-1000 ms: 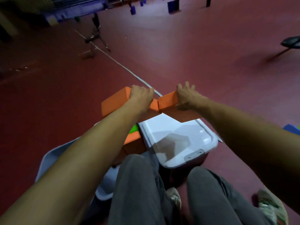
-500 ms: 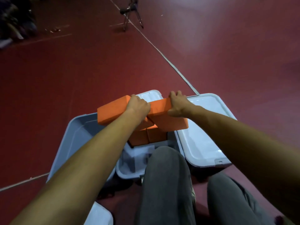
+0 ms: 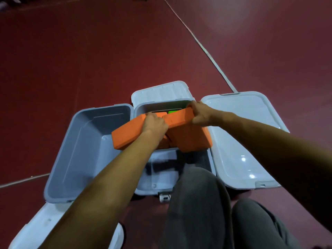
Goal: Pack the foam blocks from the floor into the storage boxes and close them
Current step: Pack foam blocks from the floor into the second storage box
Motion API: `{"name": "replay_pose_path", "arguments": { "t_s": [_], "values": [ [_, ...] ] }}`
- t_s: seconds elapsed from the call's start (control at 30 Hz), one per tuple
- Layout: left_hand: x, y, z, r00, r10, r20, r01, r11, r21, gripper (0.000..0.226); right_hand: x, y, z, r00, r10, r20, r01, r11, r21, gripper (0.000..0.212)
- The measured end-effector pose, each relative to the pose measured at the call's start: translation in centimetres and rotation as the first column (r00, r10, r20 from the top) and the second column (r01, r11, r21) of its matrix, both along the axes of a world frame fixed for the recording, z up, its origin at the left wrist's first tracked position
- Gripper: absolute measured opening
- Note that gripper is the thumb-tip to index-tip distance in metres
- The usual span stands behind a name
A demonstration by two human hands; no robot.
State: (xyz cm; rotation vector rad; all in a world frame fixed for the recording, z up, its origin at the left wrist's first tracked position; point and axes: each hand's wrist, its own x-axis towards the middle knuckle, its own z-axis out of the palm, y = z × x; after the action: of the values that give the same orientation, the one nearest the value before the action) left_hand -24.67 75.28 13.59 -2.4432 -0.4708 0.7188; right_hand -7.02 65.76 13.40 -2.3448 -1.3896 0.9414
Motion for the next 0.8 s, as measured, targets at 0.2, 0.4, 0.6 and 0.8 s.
{"name": "replay_pose_path", "arguments": {
  "t_s": [0.2,0.4,0.6,0.8],
  "values": [
    [-0.3,2.9,-1.9,0.997,0.074,0.002,-0.073,0.991,-0.108,0.042,1.1,3.6,-0.9,0.993,0.094,0.068,-0.091,0.995,-0.040,0.066],
    [-1.0,4.5,-3.8,0.986,0.165,0.038,-0.154,0.968,-0.196,0.058,2.0,5.5,-1.9,0.992,0.128,0.005,-0.127,0.991,-0.040,0.066],
    [-0.9,4.5,-3.4,0.980,0.194,-0.032,-0.196,0.961,-0.194,0.053,1.6,5.4,-2.4,0.990,0.135,-0.024,-0.135,0.991,0.003,0.065],
    [-2.1,5.8,-2.7,0.975,0.188,-0.120,-0.204,0.969,-0.138,0.078,1.5,4.1,-3.6,0.990,0.061,-0.125,-0.044,0.991,0.129,0.070]
  ]
}}
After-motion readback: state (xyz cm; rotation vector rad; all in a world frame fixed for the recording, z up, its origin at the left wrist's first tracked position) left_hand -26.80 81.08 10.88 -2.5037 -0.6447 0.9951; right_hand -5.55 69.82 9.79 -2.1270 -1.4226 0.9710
